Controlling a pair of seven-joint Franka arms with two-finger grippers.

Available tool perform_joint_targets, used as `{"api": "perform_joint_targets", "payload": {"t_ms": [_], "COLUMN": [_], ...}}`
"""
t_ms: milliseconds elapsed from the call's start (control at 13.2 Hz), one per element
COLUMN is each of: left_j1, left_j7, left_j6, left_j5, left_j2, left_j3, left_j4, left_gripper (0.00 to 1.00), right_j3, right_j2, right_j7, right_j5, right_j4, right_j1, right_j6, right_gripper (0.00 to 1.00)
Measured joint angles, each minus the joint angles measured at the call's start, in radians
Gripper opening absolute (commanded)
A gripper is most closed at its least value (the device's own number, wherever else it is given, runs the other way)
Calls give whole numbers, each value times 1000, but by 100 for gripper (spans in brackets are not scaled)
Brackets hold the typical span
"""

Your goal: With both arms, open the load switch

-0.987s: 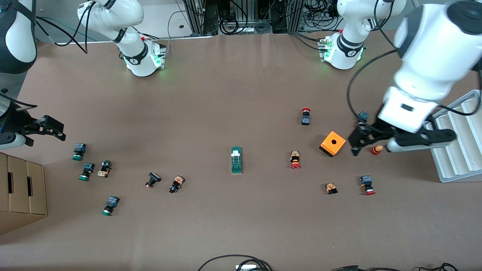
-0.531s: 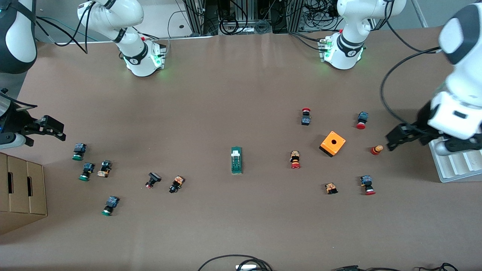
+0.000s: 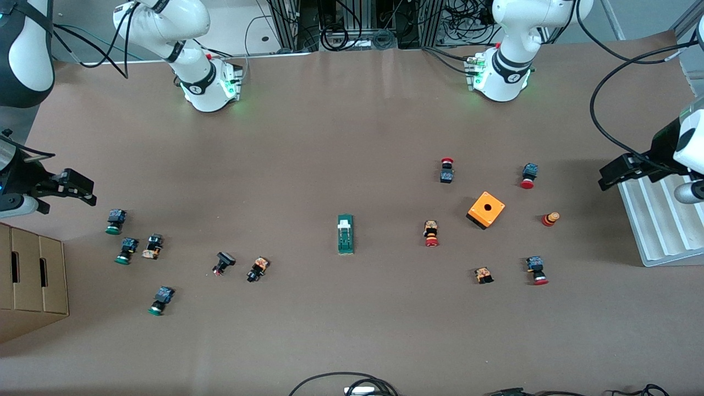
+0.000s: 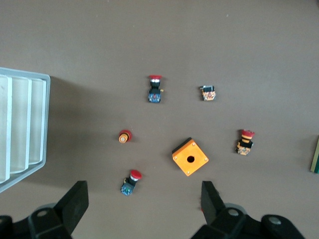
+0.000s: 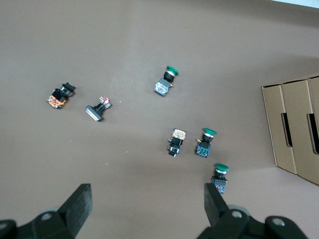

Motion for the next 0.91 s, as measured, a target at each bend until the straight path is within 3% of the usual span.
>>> {"api": "perform_joint_targets", "payload": {"t_ms": [911], "left_j1": [50], "left_j7": [167], "left_j6": [-81], "left_j5": [1], "left_j2": [1], "left_j3": [43], "left_j4": [-30], "left_gripper": [100], "right_j3": [0], "right_j2": [0], "right_j7": [0], "right_j5": [8], "right_j4": [0], "right_j1": [1], "right_j6": [0], "right_gripper": [100]}}
